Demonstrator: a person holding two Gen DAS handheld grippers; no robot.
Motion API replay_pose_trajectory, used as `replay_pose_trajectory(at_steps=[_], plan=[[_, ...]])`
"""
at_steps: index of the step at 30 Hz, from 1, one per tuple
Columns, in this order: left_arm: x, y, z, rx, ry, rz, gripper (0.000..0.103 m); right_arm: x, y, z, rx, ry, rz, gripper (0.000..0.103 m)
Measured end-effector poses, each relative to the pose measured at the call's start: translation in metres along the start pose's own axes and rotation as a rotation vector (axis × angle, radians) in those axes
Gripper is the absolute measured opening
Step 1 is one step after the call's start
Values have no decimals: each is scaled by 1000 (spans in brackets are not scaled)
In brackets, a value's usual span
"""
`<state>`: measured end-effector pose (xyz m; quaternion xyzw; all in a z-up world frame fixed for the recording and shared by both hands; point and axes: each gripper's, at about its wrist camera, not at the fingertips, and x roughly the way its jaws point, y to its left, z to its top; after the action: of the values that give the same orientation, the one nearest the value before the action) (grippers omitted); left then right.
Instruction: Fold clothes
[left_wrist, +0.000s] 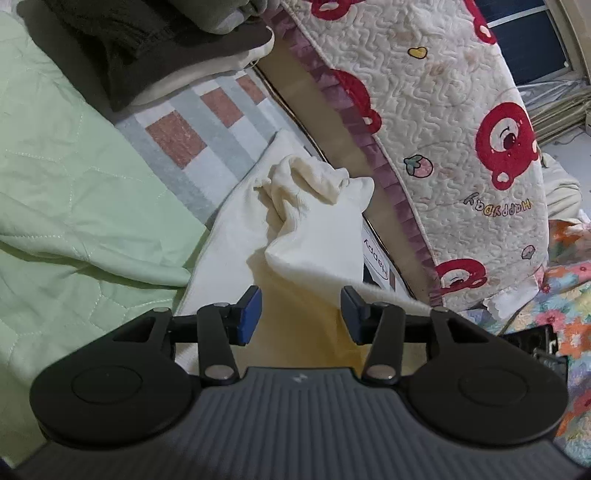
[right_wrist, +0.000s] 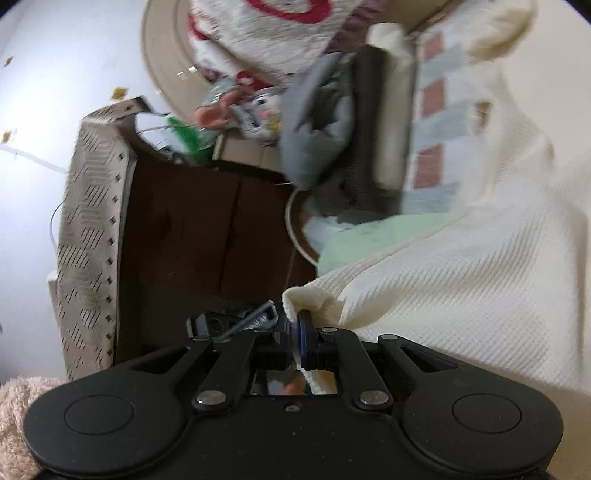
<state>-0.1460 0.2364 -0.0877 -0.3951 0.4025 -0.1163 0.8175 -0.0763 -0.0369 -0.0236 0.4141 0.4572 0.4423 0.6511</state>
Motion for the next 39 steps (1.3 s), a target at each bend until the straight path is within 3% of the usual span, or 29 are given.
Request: replay_pose_trajectory(at_steps=[4,7,8,13,17,24,28,30,31,32,34,37,39], plan=[[2,12,-3,-5,20,86,47,24,-23,-7,18,88,-181,13],[3,21,-8,-26,43,94,47,12,-36,-9,84,90,-202,47],[2,22,-9,-28,50,84,47,3,-38,-8,103,74,-192,52],[4,21,-10,-8,77,43,51,-81,-45,-18,107,-42,-321,55],[13,11,-11,42,105,44,53,-132,-54,-46,132,-79,-438,56],[34,-10,-23,224,186,133,61,-128,-46,-88,-68,49,-576,56],[42,-12,-29,273,211,165,61,-105,-44,-96,-137,111,-575,58],[44,-17,-34,323,213,182,57,-93,-42,-99,-149,128,-589,59],[44,-19,-35,349,216,188,37,-90,-41,-100,-163,134,-597,59],[43,-21,-36,376,222,189,6,-89,-40,-102,-184,138,-604,60],[35,-23,-34,375,199,185,5,-86,-37,-106,-226,147,-618,60],[6,-23,-17,297,65,133,5,-83,-33,-112,-289,160,-638,60],[-7,-23,-9,279,11,115,5,-82,-28,-110,-336,110,-663,17]])
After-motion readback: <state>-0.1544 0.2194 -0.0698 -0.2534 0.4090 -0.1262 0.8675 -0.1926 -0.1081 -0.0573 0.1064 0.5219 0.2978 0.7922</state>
